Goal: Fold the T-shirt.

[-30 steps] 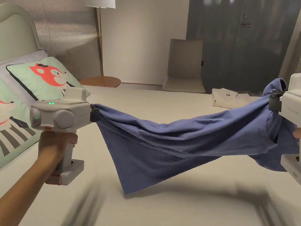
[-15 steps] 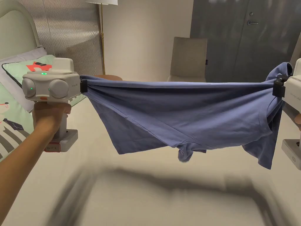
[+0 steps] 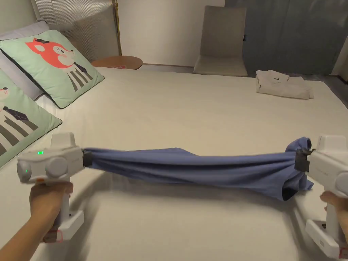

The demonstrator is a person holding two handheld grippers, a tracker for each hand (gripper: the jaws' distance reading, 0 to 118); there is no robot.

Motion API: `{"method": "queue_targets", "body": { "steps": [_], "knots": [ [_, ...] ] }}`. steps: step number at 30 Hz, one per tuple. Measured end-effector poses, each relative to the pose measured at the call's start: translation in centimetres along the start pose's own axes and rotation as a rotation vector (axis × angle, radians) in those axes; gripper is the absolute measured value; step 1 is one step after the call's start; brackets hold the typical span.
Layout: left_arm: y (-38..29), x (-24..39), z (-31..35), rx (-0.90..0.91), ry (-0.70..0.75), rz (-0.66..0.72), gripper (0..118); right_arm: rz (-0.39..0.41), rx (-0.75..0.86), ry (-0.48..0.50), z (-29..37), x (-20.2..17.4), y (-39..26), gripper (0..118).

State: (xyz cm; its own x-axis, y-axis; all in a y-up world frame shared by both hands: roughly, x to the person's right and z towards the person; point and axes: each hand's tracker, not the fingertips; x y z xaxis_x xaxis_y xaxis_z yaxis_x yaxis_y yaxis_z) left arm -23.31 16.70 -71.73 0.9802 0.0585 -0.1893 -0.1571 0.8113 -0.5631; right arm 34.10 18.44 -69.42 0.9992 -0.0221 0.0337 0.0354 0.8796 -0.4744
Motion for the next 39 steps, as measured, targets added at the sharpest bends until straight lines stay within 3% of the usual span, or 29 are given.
{"method": "queue_targets", "body": {
  "steps": [8,17,20,23,27,34,36,39],
  "knots": [
    [-9.9,-2.1,5.0,-0.105,0.015,-0.080,8,-0.066,-0.122,0.000,4.6,0.4,-9.9,10],
    [-16.1,-5.3,11.3,-0.148,0.025,-0.102,8,-0.113,-0.157,0.004,11.9,0.5,-15.1,10],
    [-17.5,-5.7,12.9,-0.171,0.034,-0.118,8,-0.096,-0.192,-0.018,14.0,0.0,-16.7,10],
    [-18.7,-6.0,13.8,-0.205,0.045,-0.119,8,-0.030,-0.231,-0.047,15.1,-0.6,-18.2,10],
    [-20.1,-6.3,13.1,-0.270,0.058,-0.116,8,0.000,-0.338,-0.051,13.8,-0.7,-20.9,10],
    [-19.6,-5.2,12.6,-0.291,0.096,-0.150,8,-0.007,-0.343,-0.079,15.4,-2.6,-19.5,10],
    [-18.9,-4.5,12.9,-0.290,0.104,-0.139,24,-0.024,-0.311,-0.087,15.3,-2.4,-18.9,18],
    [-16.7,-2.8,14.0,-0.217,0.052,-0.092,94,-0.048,-0.210,-0.081,16.6,-3.3,-16.2,88]
  ]
}}
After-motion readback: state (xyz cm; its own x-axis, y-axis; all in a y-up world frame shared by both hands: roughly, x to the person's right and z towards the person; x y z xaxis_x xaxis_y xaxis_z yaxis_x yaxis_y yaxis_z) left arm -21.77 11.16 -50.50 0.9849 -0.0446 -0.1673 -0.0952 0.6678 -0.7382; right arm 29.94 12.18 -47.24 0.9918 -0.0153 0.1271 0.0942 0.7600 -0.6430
